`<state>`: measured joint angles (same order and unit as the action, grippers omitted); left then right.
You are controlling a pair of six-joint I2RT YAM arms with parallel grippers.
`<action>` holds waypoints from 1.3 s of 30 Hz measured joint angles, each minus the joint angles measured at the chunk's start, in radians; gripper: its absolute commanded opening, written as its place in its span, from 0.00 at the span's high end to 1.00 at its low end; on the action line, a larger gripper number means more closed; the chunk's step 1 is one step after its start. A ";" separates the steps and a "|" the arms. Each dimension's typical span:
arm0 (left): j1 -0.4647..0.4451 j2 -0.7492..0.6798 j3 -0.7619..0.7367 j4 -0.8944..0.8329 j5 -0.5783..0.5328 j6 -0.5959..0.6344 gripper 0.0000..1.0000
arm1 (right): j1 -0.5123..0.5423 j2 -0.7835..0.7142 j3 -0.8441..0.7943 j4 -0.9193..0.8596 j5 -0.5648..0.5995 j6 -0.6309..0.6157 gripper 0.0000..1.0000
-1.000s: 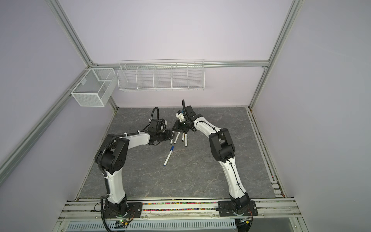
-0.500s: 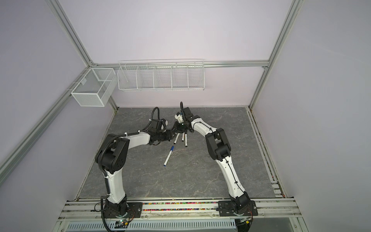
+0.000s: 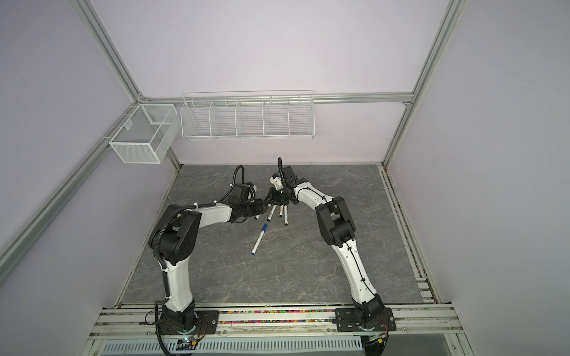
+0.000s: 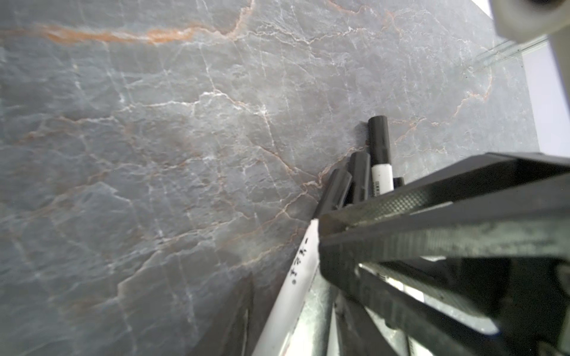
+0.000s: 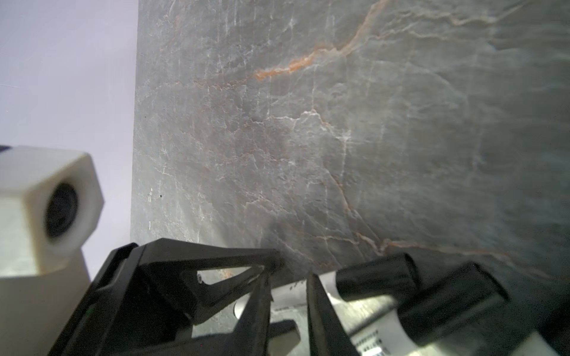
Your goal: Insert the pens into the pen caps
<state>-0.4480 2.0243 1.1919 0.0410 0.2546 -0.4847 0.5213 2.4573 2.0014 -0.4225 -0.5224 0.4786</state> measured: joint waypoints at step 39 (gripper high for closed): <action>-0.293 -0.438 -0.440 -0.244 -0.342 0.148 0.50 | 0.021 -0.476 -0.494 0.095 0.029 -0.050 0.75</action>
<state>-0.7406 1.5864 0.7517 -0.2031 -0.0872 -0.3367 0.5419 1.9808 1.5070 -0.3279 -0.4938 0.4286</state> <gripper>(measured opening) 0.507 0.255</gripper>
